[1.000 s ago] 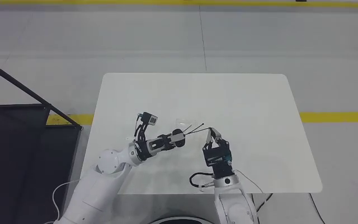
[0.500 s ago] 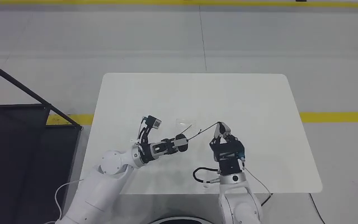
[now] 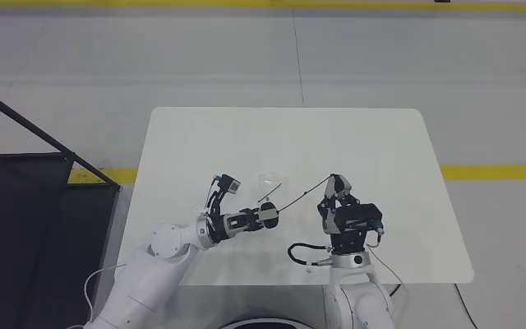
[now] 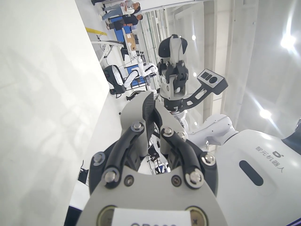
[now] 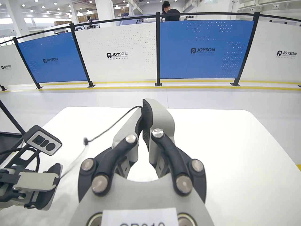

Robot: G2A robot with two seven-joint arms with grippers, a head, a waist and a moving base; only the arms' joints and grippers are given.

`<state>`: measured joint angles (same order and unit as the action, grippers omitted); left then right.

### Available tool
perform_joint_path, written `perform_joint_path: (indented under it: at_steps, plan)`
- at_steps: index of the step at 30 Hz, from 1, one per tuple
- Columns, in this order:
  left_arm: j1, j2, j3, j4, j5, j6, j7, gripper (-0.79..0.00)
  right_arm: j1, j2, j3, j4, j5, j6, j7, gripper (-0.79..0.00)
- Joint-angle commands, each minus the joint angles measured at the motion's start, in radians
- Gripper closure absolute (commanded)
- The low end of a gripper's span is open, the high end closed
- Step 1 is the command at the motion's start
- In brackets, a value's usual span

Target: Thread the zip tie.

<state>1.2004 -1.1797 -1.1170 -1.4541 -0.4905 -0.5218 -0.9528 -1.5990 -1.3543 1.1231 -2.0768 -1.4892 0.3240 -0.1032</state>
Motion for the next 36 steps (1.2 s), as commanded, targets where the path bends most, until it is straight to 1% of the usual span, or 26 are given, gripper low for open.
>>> perform_joint_path:
  at_steps: [1, 5, 9, 10, 11, 12, 17, 21, 25, 30, 32, 36]
  plan:
    - [-0.001, 0.000, 0.001, 0.003, -0.002, -0.001, -0.002, 0.000, -0.002, -0.001, 0.004, 0.000, 0.011, -0.001, -0.008, 0.000]
    - [-0.001, 0.000, 0.001, 0.007, -0.004, -0.004, -0.005, 0.000, -0.007, -0.003, 0.012, -0.001, 0.026, -0.006, -0.018, 0.000]
    - [-0.001, -0.001, 0.001, 0.007, -0.013, -0.006, -0.002, 0.000, -0.006, -0.002, 0.010, 0.007, -0.007, -0.041, 0.001, 0.000]
    - [0.000, -0.001, 0.001, 0.007, -0.016, -0.006, -0.002, -0.265, -0.006, -0.001, 0.008, 0.009, -0.021, -0.049, 0.008, 0.000]
    - [0.000, -0.001, 0.000, 0.006, -0.020, -0.004, 0.000, -0.591, -0.005, -0.001, 0.006, 0.010, -0.034, -0.055, 0.015, 0.000]
    - [0.002, -0.001, -0.005, 0.006, -0.026, -0.006, 0.018, -0.785, -0.006, -0.001, 0.003, 0.011, -0.045, -0.058, 0.023, 0.000]
    - [0.011, -0.002, -0.019, -0.013, -0.045, -0.008, 0.051, -0.785, -0.013, 0.001, -0.011, 0.009, -0.120, -0.081, 0.039, 0.000]
    - [0.029, 0.003, -0.047, -0.032, -0.058, -0.018, 0.054, -0.785, -0.031, 0.001, -0.021, -0.009, -0.200, -0.060, 0.051, 0.000]
    - [0.067, 0.012, -0.097, -0.050, -0.088, -0.040, 0.052, -0.785, -0.057, 0.003, -0.027, -0.035, -0.312, -0.028, 0.069, 0.000]
    - [0.134, 0.027, -0.184, -0.062, -0.139, -0.073, 0.026, -0.785, -0.107, 0.010, -0.043, -0.084, -0.566, -0.007, 0.107, 0.000]
    - [0.160, 0.033, -0.215, -0.066, -0.160, -0.084, 0.017, -0.785, -0.127, 0.013, -0.045, -0.103, -0.718, -0.001, 0.143, 0.000]
    - [0.210, 0.040, -0.268, -0.080, -0.199, -0.108, 0.008, -0.785, -0.158, 0.010, -0.084, -0.123, -1.060, 0.025, 0.285, 0.000]
